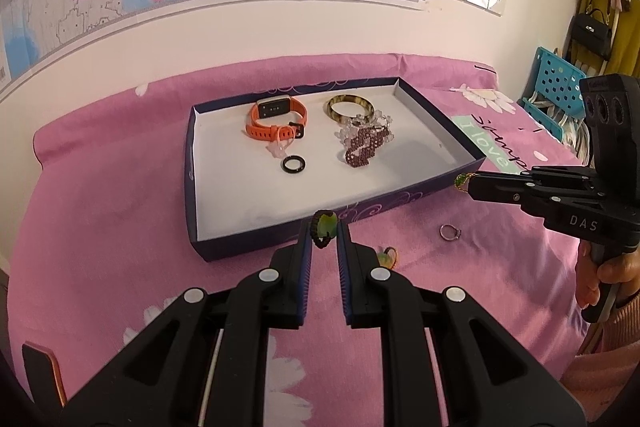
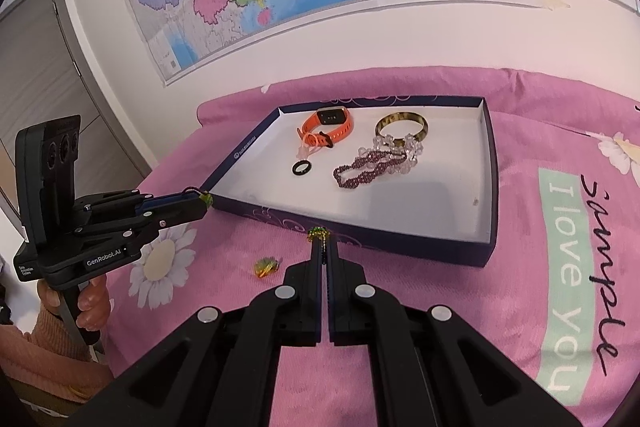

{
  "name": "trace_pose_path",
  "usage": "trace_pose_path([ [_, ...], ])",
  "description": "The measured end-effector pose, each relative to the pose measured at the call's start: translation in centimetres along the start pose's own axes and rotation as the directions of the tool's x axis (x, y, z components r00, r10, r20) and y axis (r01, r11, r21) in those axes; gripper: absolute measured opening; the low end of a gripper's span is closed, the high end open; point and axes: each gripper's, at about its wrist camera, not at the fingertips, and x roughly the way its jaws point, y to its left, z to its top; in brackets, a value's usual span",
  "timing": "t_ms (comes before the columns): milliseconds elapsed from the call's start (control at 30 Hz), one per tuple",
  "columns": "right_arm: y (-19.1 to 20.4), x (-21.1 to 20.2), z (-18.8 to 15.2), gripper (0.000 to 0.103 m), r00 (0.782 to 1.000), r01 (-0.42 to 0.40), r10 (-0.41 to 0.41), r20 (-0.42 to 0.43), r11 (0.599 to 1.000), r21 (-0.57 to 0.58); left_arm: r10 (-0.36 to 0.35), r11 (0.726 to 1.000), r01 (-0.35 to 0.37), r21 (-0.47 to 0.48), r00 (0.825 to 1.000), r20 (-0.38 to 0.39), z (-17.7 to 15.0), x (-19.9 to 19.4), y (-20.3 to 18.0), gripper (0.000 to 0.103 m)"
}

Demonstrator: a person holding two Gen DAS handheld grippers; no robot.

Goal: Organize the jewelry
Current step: 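Carry the green-stone black ring with the left tool while the right tool carries the gold ring over the box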

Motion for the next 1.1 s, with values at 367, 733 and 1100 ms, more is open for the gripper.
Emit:
trace_pose_path([
  [367,0.2,0.2,1.6,0.001,1.0,0.0,0.001,0.017,1.0,-0.026,-0.004,1.0,0.004,-0.001,1.0,0.008,1.2,0.3,0.0,0.013],
  [733,-0.2,1.3,2.8,0.001,1.0,-0.024,0.024,0.01,1.0,-0.019,-0.002,1.0,0.002,-0.002,1.0,0.015,2.4,0.7,0.3,0.013],
  [1100,-0.4,2.5,4.1,0.001,0.999,-0.033,0.033,0.0,0.999,-0.031,-0.004,1.0,0.004,-0.008,1.0,0.006,3.3,1.7,0.6,0.013],
])
